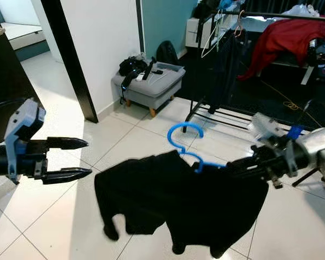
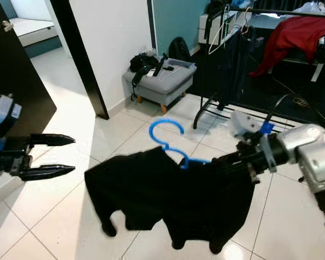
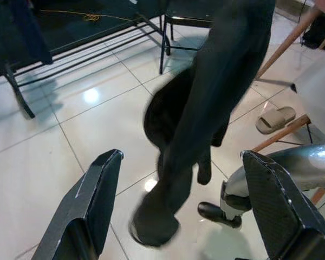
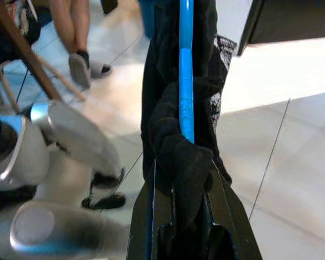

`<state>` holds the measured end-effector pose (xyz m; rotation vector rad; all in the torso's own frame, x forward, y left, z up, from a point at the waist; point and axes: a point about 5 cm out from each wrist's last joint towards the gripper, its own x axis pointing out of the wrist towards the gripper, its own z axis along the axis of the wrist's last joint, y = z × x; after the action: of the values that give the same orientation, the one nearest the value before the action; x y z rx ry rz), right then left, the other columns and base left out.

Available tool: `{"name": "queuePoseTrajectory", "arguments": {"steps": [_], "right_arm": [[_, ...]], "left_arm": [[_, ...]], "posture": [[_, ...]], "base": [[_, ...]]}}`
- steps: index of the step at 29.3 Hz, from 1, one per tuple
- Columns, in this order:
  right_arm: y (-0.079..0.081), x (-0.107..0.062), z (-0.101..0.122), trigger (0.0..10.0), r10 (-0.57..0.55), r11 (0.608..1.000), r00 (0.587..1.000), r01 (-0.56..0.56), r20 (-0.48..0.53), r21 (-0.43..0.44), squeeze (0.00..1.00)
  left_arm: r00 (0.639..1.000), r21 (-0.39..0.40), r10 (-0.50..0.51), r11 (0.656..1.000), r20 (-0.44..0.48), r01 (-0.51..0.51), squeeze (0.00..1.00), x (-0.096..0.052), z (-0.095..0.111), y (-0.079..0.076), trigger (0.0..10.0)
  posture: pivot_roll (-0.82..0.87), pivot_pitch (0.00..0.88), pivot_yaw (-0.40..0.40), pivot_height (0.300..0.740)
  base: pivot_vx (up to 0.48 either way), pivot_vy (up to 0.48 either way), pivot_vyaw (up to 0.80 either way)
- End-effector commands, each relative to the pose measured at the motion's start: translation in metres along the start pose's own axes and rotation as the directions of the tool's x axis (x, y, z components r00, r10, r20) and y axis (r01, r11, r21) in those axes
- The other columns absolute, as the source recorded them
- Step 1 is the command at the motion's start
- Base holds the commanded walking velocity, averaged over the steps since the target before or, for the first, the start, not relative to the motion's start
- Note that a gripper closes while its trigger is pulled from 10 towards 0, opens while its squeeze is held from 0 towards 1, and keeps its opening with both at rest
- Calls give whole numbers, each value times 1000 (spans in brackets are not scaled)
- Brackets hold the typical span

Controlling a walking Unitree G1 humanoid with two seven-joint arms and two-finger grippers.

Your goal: Hang hanger

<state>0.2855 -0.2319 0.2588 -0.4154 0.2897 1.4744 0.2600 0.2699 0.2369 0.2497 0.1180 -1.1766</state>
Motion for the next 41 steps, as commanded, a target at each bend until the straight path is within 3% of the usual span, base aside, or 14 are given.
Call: {"name": "queuePoseTrajectory", "arguments": {"steps": [1,8,29,30,31,37,41], "right_arm": [[1,-11,21,0,-8,997,998,13,59,-72,0],[2,-25,31,0,-50,993,996,57,79,-101,0],[1,-25,37,0,-38,992,994,50,102,-116,0],[1,-25,38,0,-37,992,994,49,103,-117,0],[1,-25,38,0,-37,992,994,50,105,-118,0],[1,-25,38,0,-38,992,993,51,108,-118,0],[2,-26,38,0,-42,992,993,55,110,-116,0]], "left_arm": [[1000,-41,-3,999,7,3,0,0,-13,-1,10000],[1000,-96,-12,995,28,15,0,12,-32,-3,10000],[997,-95,27,995,68,-20,0,40,-41,4,10000],[998,-100,27,995,65,-20,0,44,-42,3,6235],[998,-106,17,994,60,-10,0,46,-43,2,0],[997,-108,31,994,67,-24,0,46,-42,4,0],[994,-92,92,992,65,-86,0,40,-40,12,0]], "posture": [[-87,0,47,736],[-105,0,49,736],[-102,0,48,736],[-102,0,47,736],[-104,0,49,736],[-105,0,49,736],[-108,0,52,736]], "base": [[0,0,0],[0,0,0],[0,0,0],[0,0,0],[0,0,0],[0,0,0],[0,0,0]]}}
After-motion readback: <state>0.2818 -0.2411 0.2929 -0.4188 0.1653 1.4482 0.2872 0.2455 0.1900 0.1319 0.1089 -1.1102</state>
